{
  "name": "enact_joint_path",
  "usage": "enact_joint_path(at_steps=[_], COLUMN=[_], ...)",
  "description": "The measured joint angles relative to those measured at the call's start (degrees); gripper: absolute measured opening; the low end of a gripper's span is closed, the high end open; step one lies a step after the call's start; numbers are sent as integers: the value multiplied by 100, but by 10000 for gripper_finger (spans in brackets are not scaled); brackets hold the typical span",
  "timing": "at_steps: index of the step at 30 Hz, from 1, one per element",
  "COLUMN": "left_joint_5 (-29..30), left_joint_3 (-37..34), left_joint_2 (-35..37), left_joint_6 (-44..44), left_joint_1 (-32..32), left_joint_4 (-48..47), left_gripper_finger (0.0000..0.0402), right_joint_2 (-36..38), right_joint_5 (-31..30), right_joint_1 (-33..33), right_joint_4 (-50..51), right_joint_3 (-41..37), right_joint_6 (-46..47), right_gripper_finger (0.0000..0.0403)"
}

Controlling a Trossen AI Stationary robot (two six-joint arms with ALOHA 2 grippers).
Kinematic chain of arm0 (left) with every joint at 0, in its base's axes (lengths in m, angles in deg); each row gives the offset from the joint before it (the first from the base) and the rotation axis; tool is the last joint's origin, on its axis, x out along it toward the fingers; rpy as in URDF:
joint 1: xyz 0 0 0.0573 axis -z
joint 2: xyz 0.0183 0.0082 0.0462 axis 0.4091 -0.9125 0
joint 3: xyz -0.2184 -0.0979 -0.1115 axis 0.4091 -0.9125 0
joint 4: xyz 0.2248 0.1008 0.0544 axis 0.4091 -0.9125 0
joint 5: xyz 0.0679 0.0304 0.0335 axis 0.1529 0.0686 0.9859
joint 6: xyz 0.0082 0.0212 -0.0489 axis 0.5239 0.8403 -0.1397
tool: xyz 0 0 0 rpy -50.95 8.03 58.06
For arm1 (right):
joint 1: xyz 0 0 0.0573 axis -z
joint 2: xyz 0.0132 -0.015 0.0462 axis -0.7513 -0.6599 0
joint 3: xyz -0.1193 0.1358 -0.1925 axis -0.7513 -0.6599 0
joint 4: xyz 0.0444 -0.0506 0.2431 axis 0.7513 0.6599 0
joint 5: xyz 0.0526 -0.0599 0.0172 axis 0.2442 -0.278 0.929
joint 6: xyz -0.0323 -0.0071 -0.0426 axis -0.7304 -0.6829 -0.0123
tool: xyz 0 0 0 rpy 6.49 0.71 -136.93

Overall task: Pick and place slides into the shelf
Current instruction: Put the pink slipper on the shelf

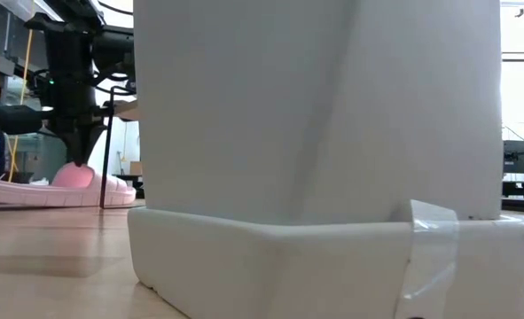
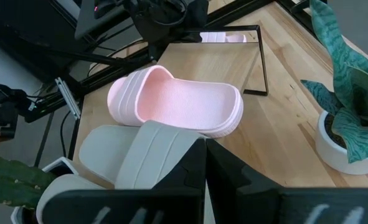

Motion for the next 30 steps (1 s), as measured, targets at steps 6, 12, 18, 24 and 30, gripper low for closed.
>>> enact_joint_path(at_steps=[6,12,18,24,30], left_joint_5=[11,317,665,845,1031], left_joint_3=[2,2,2,4,4], left_joint_2=[98,395,681,834,974], left_joint_6=[8,25,35,46,158], left_joint_1=[0,2,0,0,2], left_joint_4=[17,42,22,22,37], left_gripper_finger=[3,2,1,0,0], right_joint_2=[-1,-1,-3,-3,-3], right_joint_5=[0,-2,-2,-2,-4], right_joint_1=[0,0,0,0,0], right_joint_4=[0,0,0,0,-1], right_joint_3=[0,0,0,0,0], right_joint_6=[0,0,-8,-44,-46], right_gripper_finger=[0,0,0,0,0])
